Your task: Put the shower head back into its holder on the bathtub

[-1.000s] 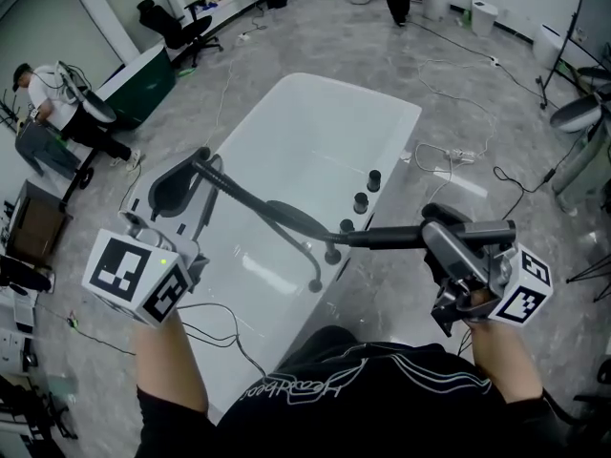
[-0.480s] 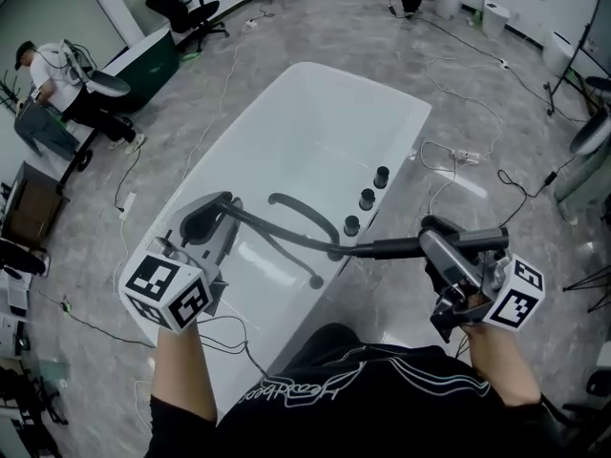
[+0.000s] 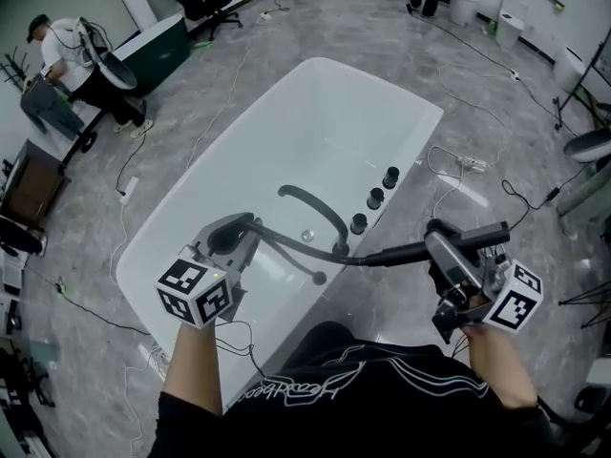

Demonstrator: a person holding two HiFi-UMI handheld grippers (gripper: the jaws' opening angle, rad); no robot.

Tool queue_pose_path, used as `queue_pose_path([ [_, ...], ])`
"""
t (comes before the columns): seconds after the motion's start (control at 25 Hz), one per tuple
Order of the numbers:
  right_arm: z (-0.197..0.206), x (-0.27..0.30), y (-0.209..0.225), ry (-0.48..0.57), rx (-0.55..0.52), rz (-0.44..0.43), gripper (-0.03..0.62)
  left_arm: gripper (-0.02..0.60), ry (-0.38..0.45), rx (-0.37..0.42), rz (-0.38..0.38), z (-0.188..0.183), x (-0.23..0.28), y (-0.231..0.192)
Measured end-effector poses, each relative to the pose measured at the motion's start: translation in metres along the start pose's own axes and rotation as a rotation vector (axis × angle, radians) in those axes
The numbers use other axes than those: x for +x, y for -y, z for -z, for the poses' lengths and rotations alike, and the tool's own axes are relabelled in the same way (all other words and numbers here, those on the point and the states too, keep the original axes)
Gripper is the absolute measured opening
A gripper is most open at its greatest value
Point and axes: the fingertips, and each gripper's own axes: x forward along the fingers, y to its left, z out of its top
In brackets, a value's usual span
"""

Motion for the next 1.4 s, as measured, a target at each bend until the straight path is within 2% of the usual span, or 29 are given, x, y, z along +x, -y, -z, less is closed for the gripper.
queue_pose_path([
  [0.24,0.001,0.003,-0.004,-0.014,-0.015,0.002,0.121,0.063,-0.057,-0.087,0.047,0.055,0.016,0.006],
  [0.68,0.005,0.000,-0.008,-0.017,-0.035,0.027,0.121,0.063,-0.187,-0.181,0.111,0.156,0.063,0.026],
  [0.8,0.009,-0.002,-0.009,-0.026,-0.032,0.034,0.121,0.063,-0.238,-0.170,0.131,0.178,0.072,0.037],
  [1.0,0.023,0.001,-0.014,-0.065,-0.042,0.051,0.121,0.064,-0.332,-0.097,0.185,0.226,0.085,0.052],
  [1.16,0.033,0.006,-0.024,-0.079,-0.035,0.065,0.121,0.064,-0.375,-0.064,0.240,0.242,0.088,0.068],
  [1.32,0.035,0.006,-0.033,-0.065,-0.039,0.093,0.121,0.067,-0.420,-0.073,0.309,0.254,0.087,0.084],
  [1.4,0.033,0.003,-0.033,-0.045,-0.052,0.132,0.121,0.104,-0.464,-0.081,0.344,0.262,0.086,0.093],
])
